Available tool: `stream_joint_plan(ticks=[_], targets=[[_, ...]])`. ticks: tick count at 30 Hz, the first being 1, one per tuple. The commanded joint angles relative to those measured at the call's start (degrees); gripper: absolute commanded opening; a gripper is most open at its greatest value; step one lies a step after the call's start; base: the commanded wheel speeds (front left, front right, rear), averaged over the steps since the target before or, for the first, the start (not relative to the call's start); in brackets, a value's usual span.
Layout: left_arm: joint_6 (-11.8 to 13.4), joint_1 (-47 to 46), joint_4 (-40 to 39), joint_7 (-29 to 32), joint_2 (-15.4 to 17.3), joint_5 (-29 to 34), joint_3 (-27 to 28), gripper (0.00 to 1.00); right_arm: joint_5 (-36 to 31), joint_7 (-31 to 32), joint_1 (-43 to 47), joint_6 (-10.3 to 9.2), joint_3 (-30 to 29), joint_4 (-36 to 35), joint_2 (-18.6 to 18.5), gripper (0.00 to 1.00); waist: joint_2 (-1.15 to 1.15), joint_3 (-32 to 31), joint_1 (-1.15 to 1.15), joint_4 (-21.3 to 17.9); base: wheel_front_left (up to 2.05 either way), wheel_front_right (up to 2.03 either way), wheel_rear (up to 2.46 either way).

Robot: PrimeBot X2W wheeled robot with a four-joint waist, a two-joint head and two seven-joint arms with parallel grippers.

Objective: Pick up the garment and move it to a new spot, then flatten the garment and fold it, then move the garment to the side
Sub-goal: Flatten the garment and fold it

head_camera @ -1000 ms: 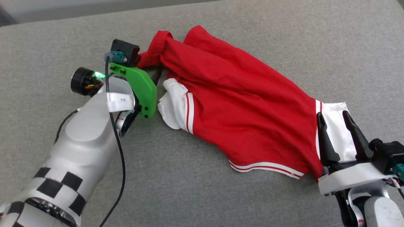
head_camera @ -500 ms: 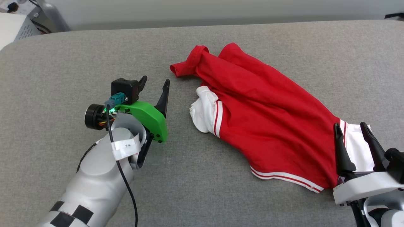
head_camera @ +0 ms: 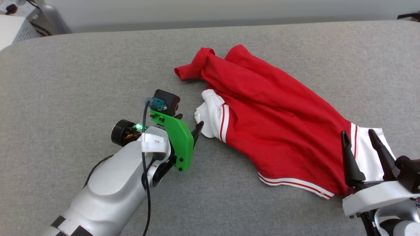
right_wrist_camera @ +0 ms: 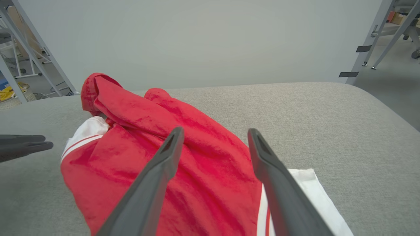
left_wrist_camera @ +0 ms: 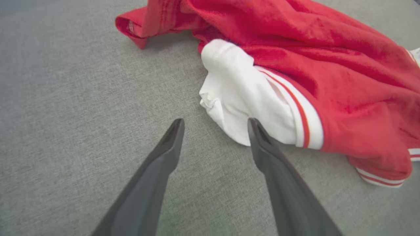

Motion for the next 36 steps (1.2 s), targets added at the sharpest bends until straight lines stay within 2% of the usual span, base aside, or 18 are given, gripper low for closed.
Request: stream_joint_plan(ticks=[1, 5, 10, 13, 17, 18, 20, 23, 27, 31, 36], targets=[[0.54, -1.41, -0.64, 1.75, 0.52, 0.16, -0.54, 1.00, 0.62, -0.19, -0.28, -0.03, 0.08, 0.20, -0.09, 1.00, 0.00, 1.31, 0.00, -1.24, 0.00, 0.00, 0.00], [0.93, -3.59, -0.63, 7.12, 1.23, 1.78, -3.07, 1.00, 1.14, -0.64, -0.28, -0.03, -0.50, 0.78, -0.09, 1.00, 0.00, 2.68, 0.00, -2.50, 0.00, 0.00, 0.00], [0.31, -6.64, 1.38, 10.45, 1.19, 3.09, -4.78, 1.00, 2.19, -1.45, -0.87, -0.03, -0.30, 1.69, -0.09, 1.00, 0.00, 4.34, 0.00, -4.11, 0.00, 0.00, 0.00], [-1.02, -7.91, 3.74, 12.99, 0.46, 2.92, -5.96, 1.00, 2.76, -1.81, -1.31, -0.03, 0.08, 2.35, -0.09, 1.00, 0.00, 4.94, 0.00, -4.77, 0.00, 0.00, 0.00], [-4.60, -7.95, 7.97, 22.21, -0.34, 1.43, -9.65, 1.00, 3.48, -2.42, -1.88, -0.03, 0.13, 3.59, -0.09, 1.00, 0.00, 5.09, 0.00, -5.36, 0.00, 0.00, 0.00], [-5.08, -7.95, 8.37, 23.04, -0.39, 1.33, -10.10, 0.75, 3.51, -2.49, -1.93, -0.03, 0.14, 3.77, -0.09, 1.00, 0.00, 5.09, 0.00, -5.45, 0.00, 0.00, 0.00], [-5.70, -7.80, 8.96, 23.31, -0.50, 1.15, -10.53, 0.00, 3.77, -2.60, -1.99, -0.03, 0.08, 4.17, -0.09, 1.00, 0.00, 5.03, 0.00, -5.55, 0.00, 0.00, 0.00], [-6.27, -7.03, 9.57, 22.63, -0.44, 0.48, -10.48, 0.00, 4.32, -2.74, -1.84, -0.03, -0.28, 4.58, -0.09, 1.00, 0.00, 4.70, 0.00, -5.29, 0.00, 0.00, 0.00], [-5.68, -6.45, 8.89, 17.69, 0.24, 0.30, -8.73, 0.00, 4.49, -2.67, -1.21, -0.03, -1.11, 4.62, -0.09, 1.00, 0.00, 3.74, 0.00, -4.23, 0.00, 0.00, 0.00], [-3.54, -5.03, 6.71, 11.54, 1.66, 0.25, -6.20, 0.00, 4.27, -2.25, -0.89, -0.03, -1.64, 4.23, -0.09, 1.00, 0.00, 2.46, 0.00, -2.64, 0.00, 0.00, 0.00], [0.89, -0.78, 0.32, 4.61, 5.29, -0.17, -2.51, 0.00, 3.83, -1.35, -0.23, -0.03, -2.46, 3.35, -0.09, 1.00, 0.00, 0.59, 0.00, -0.32, 0.00, 0.00, 0.00]])
